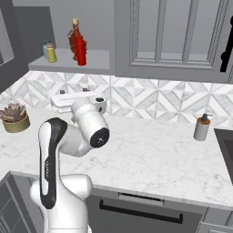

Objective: Put the shaker and condiment bottle from the counter next to their counterparts in the cabinet.

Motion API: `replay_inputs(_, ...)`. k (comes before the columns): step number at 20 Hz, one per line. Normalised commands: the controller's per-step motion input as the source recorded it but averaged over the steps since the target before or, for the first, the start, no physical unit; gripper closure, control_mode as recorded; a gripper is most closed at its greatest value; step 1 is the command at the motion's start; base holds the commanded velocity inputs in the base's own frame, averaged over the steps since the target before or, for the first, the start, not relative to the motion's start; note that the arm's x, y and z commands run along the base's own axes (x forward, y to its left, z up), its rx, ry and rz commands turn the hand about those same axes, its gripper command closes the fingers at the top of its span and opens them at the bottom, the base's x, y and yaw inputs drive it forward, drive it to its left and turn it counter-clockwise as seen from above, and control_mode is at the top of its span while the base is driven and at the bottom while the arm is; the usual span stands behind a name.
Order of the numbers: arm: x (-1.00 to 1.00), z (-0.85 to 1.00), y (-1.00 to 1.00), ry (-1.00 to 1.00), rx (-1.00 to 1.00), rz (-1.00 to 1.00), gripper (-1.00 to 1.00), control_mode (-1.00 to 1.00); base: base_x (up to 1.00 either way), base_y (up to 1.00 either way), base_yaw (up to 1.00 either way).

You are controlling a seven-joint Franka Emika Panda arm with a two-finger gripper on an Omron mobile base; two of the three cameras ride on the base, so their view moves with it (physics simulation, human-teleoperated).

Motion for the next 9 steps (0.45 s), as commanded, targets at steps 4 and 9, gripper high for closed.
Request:
replay_inputs(4, -0.71, -1.00, -0.47, 0.02, -0.10, 0.55, -1.00, -1.00, 0.00, 0.00, 0.00)
replay_inputs(9, -0.54, -0.97, -0.43, 0.10, -0.02, 0.49, -1.00, -1.00, 0.00, 0.00, 0.00)
